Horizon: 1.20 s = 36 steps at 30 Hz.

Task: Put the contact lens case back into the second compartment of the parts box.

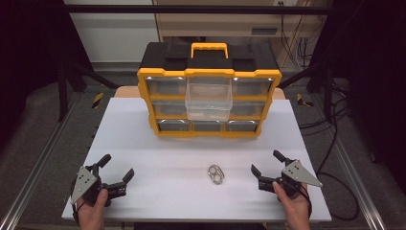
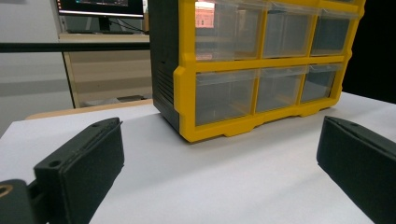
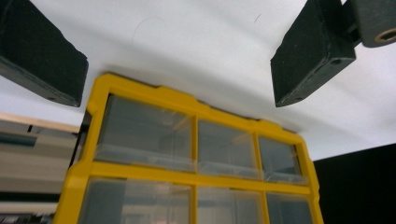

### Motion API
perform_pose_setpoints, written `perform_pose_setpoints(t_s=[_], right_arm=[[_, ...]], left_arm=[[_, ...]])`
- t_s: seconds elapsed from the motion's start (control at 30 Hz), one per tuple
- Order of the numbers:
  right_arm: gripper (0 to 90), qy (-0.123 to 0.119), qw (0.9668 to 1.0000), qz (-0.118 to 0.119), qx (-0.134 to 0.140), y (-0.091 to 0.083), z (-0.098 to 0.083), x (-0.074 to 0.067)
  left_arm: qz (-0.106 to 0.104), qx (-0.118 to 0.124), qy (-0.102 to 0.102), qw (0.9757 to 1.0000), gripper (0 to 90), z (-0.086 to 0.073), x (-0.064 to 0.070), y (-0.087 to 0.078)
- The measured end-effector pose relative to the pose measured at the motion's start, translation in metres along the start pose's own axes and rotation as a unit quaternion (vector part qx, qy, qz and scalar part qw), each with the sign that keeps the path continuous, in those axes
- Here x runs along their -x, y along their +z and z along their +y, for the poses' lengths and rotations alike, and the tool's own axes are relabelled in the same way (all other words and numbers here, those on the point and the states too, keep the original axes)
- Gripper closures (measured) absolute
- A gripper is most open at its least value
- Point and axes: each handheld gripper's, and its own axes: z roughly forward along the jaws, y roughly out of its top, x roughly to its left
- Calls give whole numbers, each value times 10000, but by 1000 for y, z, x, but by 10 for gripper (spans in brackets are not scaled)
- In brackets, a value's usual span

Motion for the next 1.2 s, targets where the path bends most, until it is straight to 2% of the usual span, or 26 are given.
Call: perform_pose_setpoints(t_s=[0.1,0.27,0.33,0.43,0.53,0.6,0.7,0.8,0.9,1.03,1.2], right_arm=[[44,15,9998,54,-165,1,1,-1],[60,55,9990,-160,-404,5,0,-3],[59,116,9983,-341,-459,7,0,-5],[61,88,9977,-384,-555,11,1,-10],[62,69,9970,-335,-696,15,1,-16],[60,62,9951,-285,-942,18,2,-20],[64,43,9931,-164,-1160,20,4,-24],[63,75,9900,-27,-1406,23,7,-29],[64,-18,9856,28,-1688,28,8,-33],[64,-52,9839,114,-1784,32,7,-40],[60,-75,9798,285,-1977,40,4,-49]], left_arm=[[8,-12,14,10000,5,0,0,0],[10,-9,-5,10000,4,0,0,2],[-6,-29,8,10000,4,0,1,3],[-22,-51,34,10000,4,-1,2,3],[-18,-50,54,10000,4,0,2,2],[-15,-51,46,10000,4,0,2,2],[2,-56,39,10000,4,-1,1,1],[-6,-77,38,10000,4,-1,1,2],[-12,-88,47,9999,4,-1,1,2],[-22,-120,63,9999,4,-1,2,4],[-34,-123,103,9999,4,0,4,4]])
